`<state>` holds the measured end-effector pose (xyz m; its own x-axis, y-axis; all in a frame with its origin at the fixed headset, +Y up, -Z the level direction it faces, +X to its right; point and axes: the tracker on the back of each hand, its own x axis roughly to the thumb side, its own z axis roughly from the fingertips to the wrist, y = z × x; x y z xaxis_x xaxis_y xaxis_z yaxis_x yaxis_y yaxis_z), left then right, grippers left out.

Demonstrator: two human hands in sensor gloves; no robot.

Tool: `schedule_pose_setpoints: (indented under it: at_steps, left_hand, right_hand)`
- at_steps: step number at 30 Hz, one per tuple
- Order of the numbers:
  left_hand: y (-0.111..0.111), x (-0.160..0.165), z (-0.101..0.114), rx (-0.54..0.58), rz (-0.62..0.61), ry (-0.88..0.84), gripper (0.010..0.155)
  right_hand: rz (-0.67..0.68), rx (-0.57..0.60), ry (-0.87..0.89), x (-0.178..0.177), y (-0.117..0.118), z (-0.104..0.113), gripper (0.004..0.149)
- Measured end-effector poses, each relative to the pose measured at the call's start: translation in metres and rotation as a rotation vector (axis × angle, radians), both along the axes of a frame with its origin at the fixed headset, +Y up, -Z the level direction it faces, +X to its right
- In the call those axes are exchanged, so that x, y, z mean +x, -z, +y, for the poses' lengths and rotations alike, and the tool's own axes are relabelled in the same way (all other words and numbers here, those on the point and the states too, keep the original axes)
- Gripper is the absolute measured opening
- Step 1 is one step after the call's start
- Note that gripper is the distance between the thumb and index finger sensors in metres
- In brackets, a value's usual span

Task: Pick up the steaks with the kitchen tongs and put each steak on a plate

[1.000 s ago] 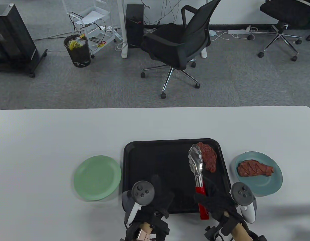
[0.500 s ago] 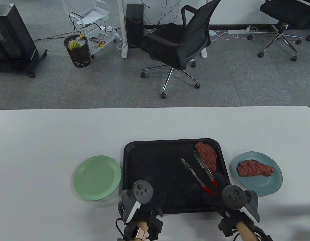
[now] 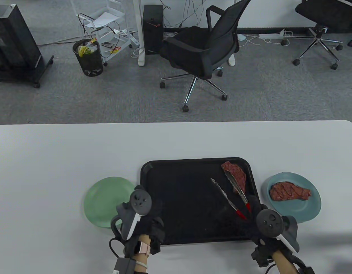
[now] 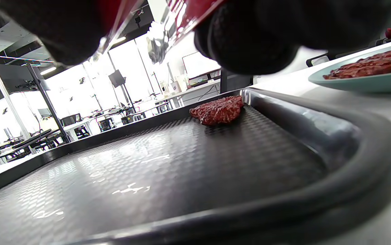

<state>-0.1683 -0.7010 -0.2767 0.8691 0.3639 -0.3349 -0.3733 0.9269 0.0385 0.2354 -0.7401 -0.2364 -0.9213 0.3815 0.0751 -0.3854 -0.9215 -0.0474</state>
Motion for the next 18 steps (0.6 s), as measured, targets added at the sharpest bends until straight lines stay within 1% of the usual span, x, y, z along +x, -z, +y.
schedule_pose_setpoints:
  at_steps: [4,8,13,15,17,18]
  left_hand:
    - [0.01,-0.04,0.009,0.006,0.143,0.062,0.085]
    - [0.017,-0.076,0.002,-0.042,0.267,0.114,0.086]
    - [0.03,-0.107,-0.016,-0.16,0.342,0.184,0.086]
    - [0.034,-0.115,-0.025,-0.242,0.367,0.211,0.087]
    - [0.037,-0.124,-0.036,-0.347,0.399,0.206,0.087]
    - [0.037,-0.126,-0.039,-0.371,0.407,0.201,0.087]
  right_hand:
    - [-0.007,-0.004,0.007,0.003,0.001,0.0,0.09]
    - [-0.018,-0.009,0.005,0.006,0.003,0.0,0.09]
    - [-0.037,-0.022,-0.003,0.008,0.007,-0.001,0.09]
    - [-0.038,-0.027,-0.011,0.008,0.009,-0.001,0.09]
    - [-0.04,-0.034,-0.016,0.009,0.01,-0.002,0.09]
    - [-0.04,-0.036,-0.016,0.009,0.011,-0.003,0.09]
